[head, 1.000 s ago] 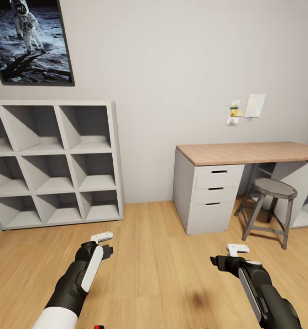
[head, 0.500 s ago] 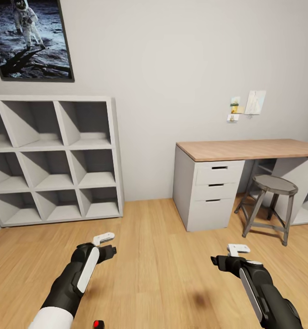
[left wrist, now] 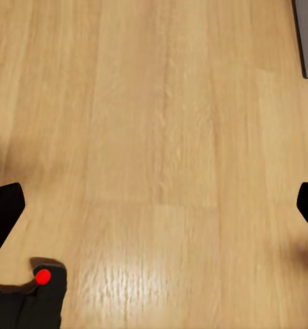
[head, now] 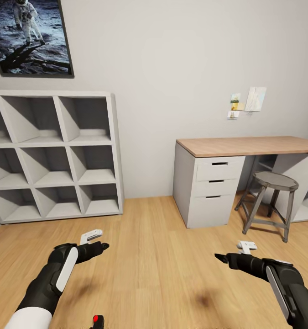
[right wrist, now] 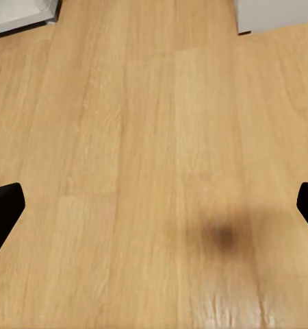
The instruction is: Attach the digital camera to the camera tripod in the bedroom.
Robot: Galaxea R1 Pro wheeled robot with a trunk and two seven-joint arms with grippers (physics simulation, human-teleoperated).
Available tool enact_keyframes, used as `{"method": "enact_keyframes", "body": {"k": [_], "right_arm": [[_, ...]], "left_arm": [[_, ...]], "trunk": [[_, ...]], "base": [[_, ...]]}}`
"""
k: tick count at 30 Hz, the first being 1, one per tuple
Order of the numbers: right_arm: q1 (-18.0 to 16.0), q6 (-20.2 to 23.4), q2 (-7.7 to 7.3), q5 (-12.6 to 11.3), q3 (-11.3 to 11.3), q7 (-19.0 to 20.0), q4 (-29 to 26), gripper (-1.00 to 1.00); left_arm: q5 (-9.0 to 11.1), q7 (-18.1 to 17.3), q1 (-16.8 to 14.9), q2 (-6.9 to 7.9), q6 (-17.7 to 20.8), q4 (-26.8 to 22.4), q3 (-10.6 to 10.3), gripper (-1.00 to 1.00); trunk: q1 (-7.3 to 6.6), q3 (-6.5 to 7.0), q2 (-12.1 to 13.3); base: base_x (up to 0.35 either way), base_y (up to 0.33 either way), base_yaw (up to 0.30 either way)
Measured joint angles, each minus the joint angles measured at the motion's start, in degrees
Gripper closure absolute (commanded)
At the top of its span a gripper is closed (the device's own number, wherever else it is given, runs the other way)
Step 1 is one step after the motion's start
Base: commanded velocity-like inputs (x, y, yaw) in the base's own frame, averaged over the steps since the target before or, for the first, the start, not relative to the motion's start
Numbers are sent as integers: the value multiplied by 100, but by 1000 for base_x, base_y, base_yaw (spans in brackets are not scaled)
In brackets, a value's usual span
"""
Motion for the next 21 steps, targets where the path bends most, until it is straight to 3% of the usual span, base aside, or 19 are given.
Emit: {"method": "enact_keyframes", "body": {"k": [9, 16, 21], "right_arm": [[0, 3, -19, 24, -80, 88, 8, -100], [0, 7, -21, 27, -93, 90, 9, -100], [3, 4, -21, 28, -95, 66, 9, -100]], "left_arm": [[-53, 417, 0, -12, -1, -11, 11, -100], [-25, 744, -1, -20, 0, -24, 9, -100], [-17, 793, -1, -22, 0, -27, 7, -100]], "trunk": [[198, -162, -361], [217, -317, -371], [230, -427, -378]], "base": [[0, 0, 0], [0, 0, 0], [0, 0, 0]]}}
